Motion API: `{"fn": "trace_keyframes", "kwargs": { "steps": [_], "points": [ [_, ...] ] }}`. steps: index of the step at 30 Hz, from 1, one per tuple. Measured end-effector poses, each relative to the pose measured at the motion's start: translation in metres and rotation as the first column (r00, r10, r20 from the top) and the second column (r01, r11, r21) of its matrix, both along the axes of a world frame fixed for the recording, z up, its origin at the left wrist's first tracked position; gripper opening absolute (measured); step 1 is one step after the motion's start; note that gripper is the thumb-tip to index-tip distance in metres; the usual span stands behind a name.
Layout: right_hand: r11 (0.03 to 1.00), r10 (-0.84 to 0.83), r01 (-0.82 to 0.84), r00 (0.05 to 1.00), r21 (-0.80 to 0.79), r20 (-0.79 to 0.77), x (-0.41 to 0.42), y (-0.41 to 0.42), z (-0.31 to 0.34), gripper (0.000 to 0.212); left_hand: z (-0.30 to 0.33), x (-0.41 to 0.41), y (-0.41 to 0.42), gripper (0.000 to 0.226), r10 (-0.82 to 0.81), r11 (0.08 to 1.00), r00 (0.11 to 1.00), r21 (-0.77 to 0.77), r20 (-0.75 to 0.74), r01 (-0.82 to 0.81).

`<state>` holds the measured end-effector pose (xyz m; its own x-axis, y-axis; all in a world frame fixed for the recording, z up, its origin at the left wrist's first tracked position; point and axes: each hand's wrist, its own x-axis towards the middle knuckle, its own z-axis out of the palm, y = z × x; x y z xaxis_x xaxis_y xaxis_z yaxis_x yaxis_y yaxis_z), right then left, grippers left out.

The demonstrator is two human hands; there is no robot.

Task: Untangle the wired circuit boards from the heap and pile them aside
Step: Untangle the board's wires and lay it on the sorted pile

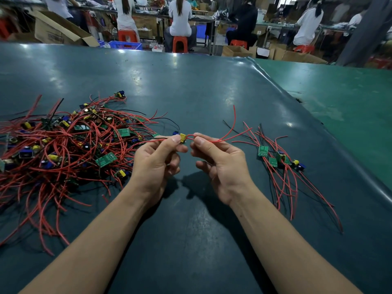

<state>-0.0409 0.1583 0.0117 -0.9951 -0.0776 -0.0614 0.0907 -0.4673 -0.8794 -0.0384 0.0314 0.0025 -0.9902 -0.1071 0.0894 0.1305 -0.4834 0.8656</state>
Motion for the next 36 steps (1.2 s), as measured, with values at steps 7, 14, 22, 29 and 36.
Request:
{"fn": "trace_keyframes", "kwargs": {
  "steps": [7, 14, 22, 29, 36],
  "points": [
    [0.994, 0.096, -0.093, 0.993, 0.056, -0.066, -0.001, 0.007, 0.0, 0.014, 0.001, 0.001, 0.001, 0.016, -0.057, 0.997, 0.997, -0.054, 0.057, 0.06],
    [0.996, 0.061, -0.052, 0.988, 0.066, -0.143, -0.003, 0.004, -0.004, 0.008, 0.0, 0.001, 0.003, 0.019, -0.106, 0.992, 0.99, -0.065, 0.092, 0.112],
    [0.975, -0.089, 0.094, 0.995, -0.203, 0.036, -0.013, 0.016, 0.001, 0.017, 0.0, -0.001, 0.005, 0.039, 0.008, 0.999, 0.998, -0.038, 0.064, -0.005],
    [0.931, -0.351, 0.356, 0.934, 0.084, -0.069, -0.018, 0.015, -0.004, 0.041, -0.003, 0.0, 0.004, 0.028, -0.024, 0.994, 1.0, -0.108, 0.01, 0.025],
    [0.897, -0.436, 0.441, 0.895, 0.039, -0.097, -0.02, 0.027, -0.001, 0.011, -0.007, 0.001, 0.003, 0.027, -0.051, 0.98, 0.998, -0.195, -0.025, 0.045]
  ]
}}
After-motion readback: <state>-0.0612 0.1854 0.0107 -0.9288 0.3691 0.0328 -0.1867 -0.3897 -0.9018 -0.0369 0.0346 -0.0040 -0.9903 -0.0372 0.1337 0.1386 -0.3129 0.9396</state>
